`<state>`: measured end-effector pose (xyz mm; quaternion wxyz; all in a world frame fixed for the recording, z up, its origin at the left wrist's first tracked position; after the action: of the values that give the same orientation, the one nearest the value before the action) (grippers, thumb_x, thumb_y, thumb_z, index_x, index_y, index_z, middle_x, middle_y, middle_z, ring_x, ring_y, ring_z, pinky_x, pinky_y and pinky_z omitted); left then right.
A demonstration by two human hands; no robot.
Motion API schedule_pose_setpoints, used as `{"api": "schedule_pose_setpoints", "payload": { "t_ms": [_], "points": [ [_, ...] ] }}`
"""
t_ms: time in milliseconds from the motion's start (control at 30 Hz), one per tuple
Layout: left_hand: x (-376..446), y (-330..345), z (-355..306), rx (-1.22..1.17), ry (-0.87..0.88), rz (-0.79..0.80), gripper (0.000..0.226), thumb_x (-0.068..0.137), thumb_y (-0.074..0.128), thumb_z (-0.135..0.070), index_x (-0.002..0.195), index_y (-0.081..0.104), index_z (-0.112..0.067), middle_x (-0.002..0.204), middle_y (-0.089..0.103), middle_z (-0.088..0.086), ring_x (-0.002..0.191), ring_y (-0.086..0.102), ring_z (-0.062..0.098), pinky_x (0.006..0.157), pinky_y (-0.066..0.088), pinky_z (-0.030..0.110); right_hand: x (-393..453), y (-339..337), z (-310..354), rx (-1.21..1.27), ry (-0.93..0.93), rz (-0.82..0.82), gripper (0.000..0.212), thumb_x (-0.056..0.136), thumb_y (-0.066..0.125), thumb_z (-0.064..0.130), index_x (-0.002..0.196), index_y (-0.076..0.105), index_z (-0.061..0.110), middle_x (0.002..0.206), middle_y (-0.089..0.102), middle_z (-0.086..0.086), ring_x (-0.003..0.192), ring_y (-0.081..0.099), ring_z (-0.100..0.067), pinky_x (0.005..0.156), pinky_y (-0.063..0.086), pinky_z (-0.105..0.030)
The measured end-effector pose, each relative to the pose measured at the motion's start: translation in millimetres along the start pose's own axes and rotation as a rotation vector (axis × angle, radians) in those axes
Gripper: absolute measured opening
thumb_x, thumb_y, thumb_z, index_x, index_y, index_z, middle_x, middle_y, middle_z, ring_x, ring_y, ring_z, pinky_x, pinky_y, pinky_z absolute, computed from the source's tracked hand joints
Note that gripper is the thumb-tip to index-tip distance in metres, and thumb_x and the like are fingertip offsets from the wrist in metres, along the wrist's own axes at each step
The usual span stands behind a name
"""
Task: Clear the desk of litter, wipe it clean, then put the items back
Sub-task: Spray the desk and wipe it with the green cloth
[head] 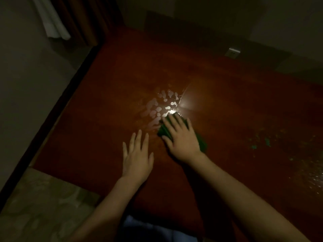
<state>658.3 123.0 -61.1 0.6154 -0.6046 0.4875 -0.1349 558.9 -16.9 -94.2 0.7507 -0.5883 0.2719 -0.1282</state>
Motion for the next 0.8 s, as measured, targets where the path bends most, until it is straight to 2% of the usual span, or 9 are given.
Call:
{"api": "schedule_pose_setpoints", "payload": {
  "t_ms": [100,200,267,367,433,500,567,667,800],
  "points": [
    [-13,1,12,0.017,0.006,0.029,0.064,0.100,0.031,-0.038,0.152,-0.005,-0.021,0.158,-0.016,0.004,0.145,-0.015,0.020,0.116,-0.005,0.048,-78,22,17,-0.065,-0.269,0.047,0.061,0.097,0.026,0.055,0.151,0.021,0.027,0.156,0.025,-0.002,0.144,0.020,-0.023,0.117,0.017,-0.052],
    [-23,3,22,0.026,0.010,0.038,0.063,0.101,0.028,-0.039,0.152,-0.005,-0.022,0.158,-0.016,0.004,0.145,-0.016,0.020,0.116,-0.005,0.049,-127,32,-18,-0.130,-0.355,0.110,0.060,0.098,0.019,0.058,0.152,0.015,0.031,0.156,0.023,0.001,0.144,0.018,-0.020,0.113,0.012,-0.048],
    [-30,3,28,0.014,0.003,0.027,0.062,0.101,0.029,-0.039,0.152,-0.003,-0.022,0.159,-0.014,0.004,0.145,-0.015,0.020,0.116,-0.005,0.049,-130,29,-46,-0.138,-0.231,0.104,0.062,0.098,0.015,0.059,0.153,0.007,0.032,0.156,0.021,0.000,0.145,0.019,-0.022,0.115,0.007,-0.044],
    [-41,6,35,0.007,0.010,0.028,0.060,0.102,0.028,-0.034,0.152,-0.002,-0.021,0.159,-0.012,0.003,0.146,-0.012,0.020,0.117,-0.004,0.048,-103,17,-63,-0.001,0.188,0.008,0.060,0.097,0.011,0.059,0.150,-0.003,0.033,0.158,0.003,0.003,0.147,0.004,-0.018,0.119,-0.004,-0.043],
    [-49,10,39,-0.009,0.017,0.020,0.059,0.102,0.029,-0.030,0.152,0.000,-0.021,0.159,-0.010,0.003,0.146,-0.010,0.019,0.118,-0.002,0.047,-75,12,-55,0.063,0.447,-0.050,0.060,0.099,0.015,0.054,0.149,-0.006,0.029,0.159,-0.005,0.002,0.147,-0.006,-0.017,0.119,-0.002,-0.047],
    [-58,14,41,-0.015,0.025,0.009,0.058,0.101,0.030,-0.026,0.152,0.002,-0.020,0.160,-0.007,0.002,0.147,-0.007,0.019,0.119,-0.001,0.046,-50,6,-35,0.073,0.566,-0.063,0.062,0.100,0.017,0.052,0.151,-0.004,0.025,0.160,-0.006,-0.003,0.147,-0.006,-0.021,0.119,0.000,-0.050],
    [-68,19,43,-0.019,0.044,0.006,0.059,0.100,0.031,-0.022,0.152,0.004,-0.019,0.160,-0.005,0.002,0.147,-0.005,0.018,0.119,0.001,0.045,-42,6,-4,0.064,0.477,-0.029,0.062,0.100,0.017,0.052,0.152,-0.003,0.024,0.157,-0.010,-0.001,0.147,-0.006,-0.022,0.118,-0.004,-0.050],
    [-81,24,47,-0.030,0.071,0.007,0.060,0.098,0.033,-0.018,0.152,0.007,-0.017,0.160,-0.002,0.002,0.147,-0.003,0.018,0.119,0.001,0.042,-72,24,57,0.026,0.113,0.022,0.061,0.099,0.020,0.054,0.152,0.001,0.029,0.156,-0.008,0.003,0.147,-0.004,-0.021,0.116,-0.009,-0.048],
    [-94,27,48,-0.035,0.113,0.027,0.061,0.097,0.033,-0.014,0.152,0.007,-0.016,0.160,-0.001,-0.001,0.147,-0.003,0.015,0.120,0.001,0.039,-150,57,86,-0.081,-0.236,0.059,0.062,0.095,0.029,0.056,0.151,0.021,0.028,0.156,0.022,0.000,0.144,0.020,-0.023,0.113,0.011,-0.050]
  ]
}}
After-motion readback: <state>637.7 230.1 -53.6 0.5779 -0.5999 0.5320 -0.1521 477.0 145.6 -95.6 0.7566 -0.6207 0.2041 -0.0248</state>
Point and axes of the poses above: each hand's wrist, its own x-axis towards the middle knuckle, its own y-axis out of the palm, z = x × y, the point moved 1 cm from there along x, towards the middle knuckle
